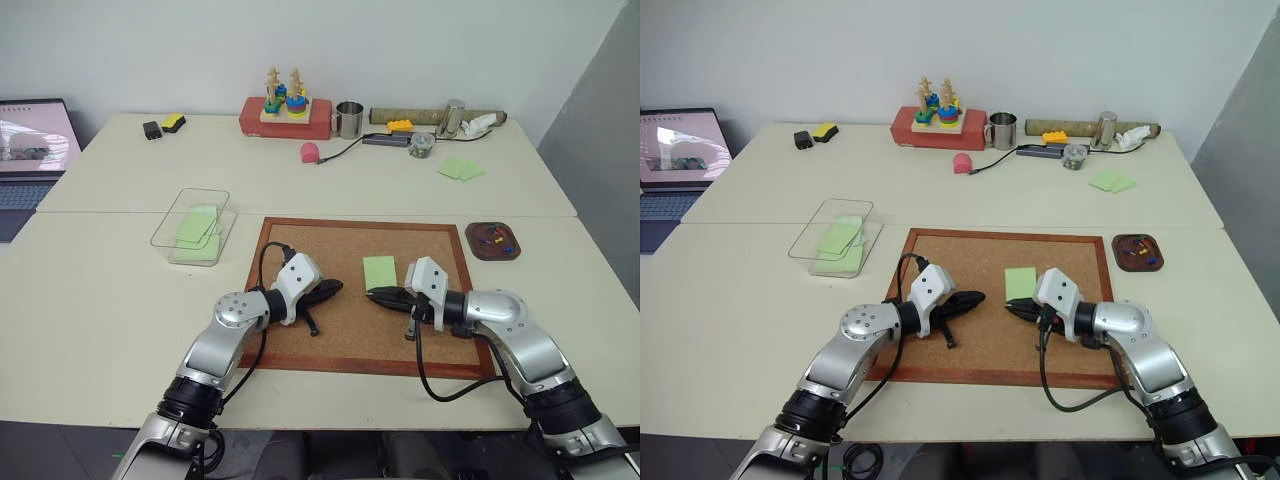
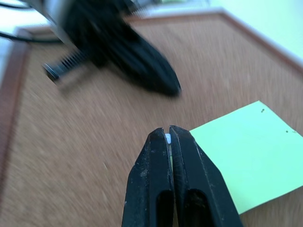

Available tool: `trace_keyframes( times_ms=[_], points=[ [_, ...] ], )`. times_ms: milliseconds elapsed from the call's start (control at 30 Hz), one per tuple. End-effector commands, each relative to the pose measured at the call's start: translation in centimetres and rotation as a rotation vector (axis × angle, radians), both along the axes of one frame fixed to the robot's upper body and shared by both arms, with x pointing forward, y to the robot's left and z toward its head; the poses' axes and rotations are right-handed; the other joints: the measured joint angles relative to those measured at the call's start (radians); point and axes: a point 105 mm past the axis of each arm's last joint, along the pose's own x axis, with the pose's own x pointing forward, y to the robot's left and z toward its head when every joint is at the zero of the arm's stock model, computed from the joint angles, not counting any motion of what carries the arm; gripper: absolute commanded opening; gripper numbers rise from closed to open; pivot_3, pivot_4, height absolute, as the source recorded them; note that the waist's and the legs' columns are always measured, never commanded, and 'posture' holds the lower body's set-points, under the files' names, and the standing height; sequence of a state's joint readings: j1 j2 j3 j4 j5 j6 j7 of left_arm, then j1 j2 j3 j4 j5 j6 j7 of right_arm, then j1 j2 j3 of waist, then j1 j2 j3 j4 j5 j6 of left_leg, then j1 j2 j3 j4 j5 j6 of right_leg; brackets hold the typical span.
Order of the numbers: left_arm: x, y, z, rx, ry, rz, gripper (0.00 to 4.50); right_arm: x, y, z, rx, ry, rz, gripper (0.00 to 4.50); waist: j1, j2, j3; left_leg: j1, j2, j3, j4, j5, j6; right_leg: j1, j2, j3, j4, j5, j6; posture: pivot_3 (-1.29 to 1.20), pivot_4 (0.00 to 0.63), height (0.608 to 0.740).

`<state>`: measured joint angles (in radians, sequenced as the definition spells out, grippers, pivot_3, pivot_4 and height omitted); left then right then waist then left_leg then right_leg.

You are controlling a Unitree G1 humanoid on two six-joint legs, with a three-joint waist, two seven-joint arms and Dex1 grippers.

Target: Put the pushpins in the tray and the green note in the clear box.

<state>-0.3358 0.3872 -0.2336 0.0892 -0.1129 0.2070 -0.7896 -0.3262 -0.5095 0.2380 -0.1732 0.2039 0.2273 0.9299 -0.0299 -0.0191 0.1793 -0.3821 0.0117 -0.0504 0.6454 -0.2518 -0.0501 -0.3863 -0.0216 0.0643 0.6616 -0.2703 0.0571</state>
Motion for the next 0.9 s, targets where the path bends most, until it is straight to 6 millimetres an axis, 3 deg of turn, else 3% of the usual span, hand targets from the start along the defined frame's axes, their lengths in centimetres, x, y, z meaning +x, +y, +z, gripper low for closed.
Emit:
trace_keyframes(
  times_ms=[33, 100, 200, 367, 467, 633, 767, 900],
  points=[
    [-0.9, 0.1, -2.7, 0.042, 0.102, 0.002, 0.00, -0.4, -0.2, 1.8, 0.000, -0.074, 0.031, 0.05, 0.001, 0.000, 0.000, 0.000, 0.000, 0.000, 0.000, 0.000, 0.000, 0.000, 0.000, 0.000, 0.000, 0.000, 0.000, 0.00, 0.150, 0.740],
    [-0.8, 0.2, -1.4, -0.018, 0.107, 0.011, 0.00, -0.5, -0.2, 2.1, -0.019, -0.101, 0.042, 0.05, 0.000, 0.000, 0.000, 0.000, 0.000, 0.000, 0.000, 0.000, 0.000, 0.000, 0.000, 0.000, 0.000, 0.000, 0.000, 0.00, 0.150, 0.740],
    [-1.4, 1.1, 2.0, -0.161, 0.149, -0.012, 0.40, -0.5, -0.4, 2.5, -0.081, -0.183, 0.058, 0.00, -0.002, -0.001, 0.001, 0.000, 0.000, 0.000, 0.000, 0.000, 0.000, -0.001, 0.000, 0.000, 0.000, 0.000, -0.001, 0.00, 0.150, 0.740],
    [-3.0, 2.9, 5.3, -0.326, 0.267, -0.046, 1.46, -0.2, -0.7, 3.0, -0.131, -0.298, 0.068, 0.00, -0.009, -0.004, 0.004, -0.002, 0.002, -0.001, -0.001, 0.000, 0.000, -0.003, 0.001, -0.001, 0.001, 0.000, -0.001, 0.00, 0.150, 0.740],
    [-3.8, 3.0, 6.9, -0.439, 0.322, -0.067, 2.05, 0.0, -0.7, 3.7, -0.160, -0.406, 0.084, 0.00, -0.008, -0.004, 0.004, -0.002, 0.002, -0.001, -0.001, 0.000, 0.000, -0.003, 0.001, -0.001, 0.001, 0.000, -0.001, 0.00, 0.150, 0.740],
    [-3.9, 1.6, 8.9, -0.609, 0.371, -0.099, 3.19, -0.2, -0.6, 4.8, -0.203, -0.581, 0.137, 0.00, 0.001, -0.005, 0.005, -0.002, 0.001, -0.001, 0.000, 0.000, 0.000, -0.002, 0.000, -0.001, 0.000, 0.000, -0.001, 0.00, 0.150, 0.740],
    [-3.6, 0.5, 9.0, -0.663, 0.396, -0.106, 4.00, -0.3, -0.5, 5.2, -0.230, -0.674, 0.169, 0.00, 0.000, -0.006, 0.006, -0.002, 0.000, -0.001, 0.000, 0.000, 0.000, -0.002, 0.000, -0.001, 0.001, 0.002, -0.005, 0.00, 0.150, 0.740],
    [-3.2, -0.7, 9.3, -0.706, 0.410, -0.124, 4.00, -0.6, -0.2, 5.5, -0.239, -0.727, 0.199, 0.00, 0.000, -0.007, 0.006, -0.002, 0.000, -0.001, 0.000, 0.000, 0.000, -0.002, 0.000, -0.001, 0.001, 0.002, -0.005, 0.00, 0.150, 0.740]
  ],
)
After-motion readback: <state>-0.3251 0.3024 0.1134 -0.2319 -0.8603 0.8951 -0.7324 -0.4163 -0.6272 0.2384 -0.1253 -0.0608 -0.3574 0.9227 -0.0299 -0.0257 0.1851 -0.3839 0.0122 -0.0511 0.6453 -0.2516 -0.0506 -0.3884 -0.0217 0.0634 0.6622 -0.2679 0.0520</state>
